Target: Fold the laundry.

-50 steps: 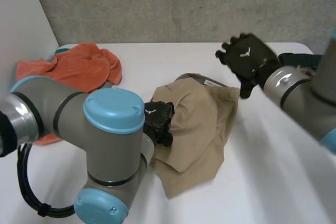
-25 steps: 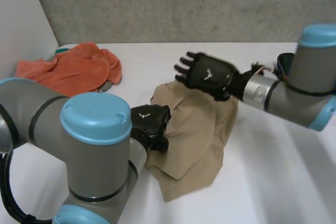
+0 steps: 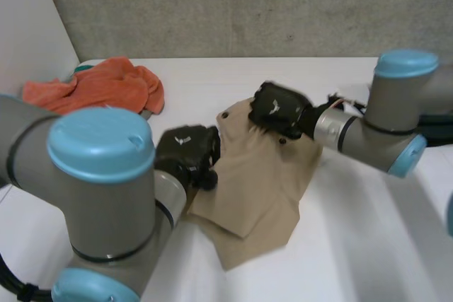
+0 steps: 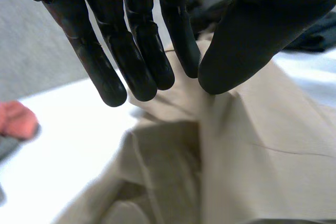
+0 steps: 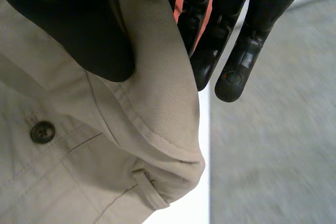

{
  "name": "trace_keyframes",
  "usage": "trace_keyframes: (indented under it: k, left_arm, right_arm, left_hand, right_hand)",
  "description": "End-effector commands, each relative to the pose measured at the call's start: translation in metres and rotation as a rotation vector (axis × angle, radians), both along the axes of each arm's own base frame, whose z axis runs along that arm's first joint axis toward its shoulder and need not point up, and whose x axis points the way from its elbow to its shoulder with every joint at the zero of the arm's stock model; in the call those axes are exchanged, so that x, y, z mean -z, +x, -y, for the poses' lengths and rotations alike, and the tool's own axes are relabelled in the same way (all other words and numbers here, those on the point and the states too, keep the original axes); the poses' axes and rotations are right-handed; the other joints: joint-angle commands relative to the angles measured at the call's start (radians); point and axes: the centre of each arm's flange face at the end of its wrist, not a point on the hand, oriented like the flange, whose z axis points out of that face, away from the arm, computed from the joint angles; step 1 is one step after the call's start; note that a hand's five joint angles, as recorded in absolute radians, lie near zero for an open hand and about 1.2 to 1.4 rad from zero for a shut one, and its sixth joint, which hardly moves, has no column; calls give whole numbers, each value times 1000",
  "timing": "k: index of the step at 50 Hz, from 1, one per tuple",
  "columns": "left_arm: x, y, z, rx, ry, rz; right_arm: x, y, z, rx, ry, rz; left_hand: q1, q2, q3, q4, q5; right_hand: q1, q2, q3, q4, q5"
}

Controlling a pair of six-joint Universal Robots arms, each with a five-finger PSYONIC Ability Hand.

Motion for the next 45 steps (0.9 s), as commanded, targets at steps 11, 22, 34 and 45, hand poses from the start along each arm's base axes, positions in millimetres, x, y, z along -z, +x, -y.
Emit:
trace_keyframes:
  k: [11, 22, 34, 45]
  left_arm:
    - [-80, 2, 39, -18, -380, 26]
    - [-30, -4, 1, 91, -163, 23]
    - [17, -10, -40, 112, 161, -100]
    - [63, -27, -55, 155, 271, -24]
  right_arm:
    - [-138, -75, -68, 422, 164, 123]
    - [-81, -78, -52, 610, 520, 156]
    - [-50, -70, -47, 632, 611, 217]
    - [-40, -70, -50, 635, 636, 222]
  left_hand:
    - [436, 214, 226, 214, 221]
    - [-385, -607, -596, -608, -601]
    - [-427, -649, -637, -649, -642]
    - [-492, -713, -702, -714, -707]
  right_hand:
    - [427, 226, 215, 210, 244]
    - [427, 226, 215, 210, 244]
    - [427, 226, 215, 210, 244]
    - [427, 226, 215, 210, 244]
